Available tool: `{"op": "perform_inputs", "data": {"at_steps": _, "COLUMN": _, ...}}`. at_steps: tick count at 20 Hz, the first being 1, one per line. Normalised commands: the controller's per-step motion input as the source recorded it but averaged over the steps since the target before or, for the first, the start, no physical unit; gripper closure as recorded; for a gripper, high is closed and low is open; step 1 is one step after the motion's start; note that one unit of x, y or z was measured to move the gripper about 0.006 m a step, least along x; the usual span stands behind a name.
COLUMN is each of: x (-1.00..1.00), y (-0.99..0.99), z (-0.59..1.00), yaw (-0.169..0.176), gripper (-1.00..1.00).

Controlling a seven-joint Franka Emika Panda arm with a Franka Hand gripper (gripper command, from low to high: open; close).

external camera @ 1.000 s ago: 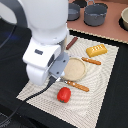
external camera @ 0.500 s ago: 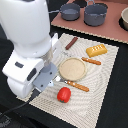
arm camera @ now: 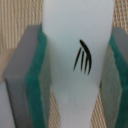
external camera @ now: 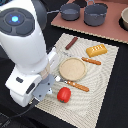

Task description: Interact with the objects in diverse but meaningful ways.

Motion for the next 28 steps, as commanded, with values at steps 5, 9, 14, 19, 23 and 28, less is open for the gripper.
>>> {"op": "perform_inputs", "data": {"at_steps": 5, "x": -0.19, "y": -0.05, "z": -0.09, "yaw": 0.0, "gripper": -1.0}}
{"op": "perform_inputs", "data": {"at_steps": 9, "x": -0.26, "y": 0.04, "z": 0.47, "yaw": -0.008, "gripper": -1.0}}
{"op": "perform_inputs", "data": {"at_steps": 14, "x": -0.1, "y": 0.45, "z": 0.93, "yaw": -0.002, "gripper": -1.0}}
{"op": "perform_inputs", "data": {"at_steps": 19, "x": 0.25, "y": 0.66, "z": 0.99, "yaw": 0.0, "gripper": -1.0}}
{"op": "perform_inputs", "data": {"at_steps": 23, "x": 0.77, "y": 0.68, "z": 1.0, "yaw": -0.002, "gripper": -1.0}}
{"op": "perform_inputs", "data": {"at_steps": 28, "x": 0.84, "y": 0.63, "z": 0.77, "yaw": 0.0, "gripper": -1.0}}
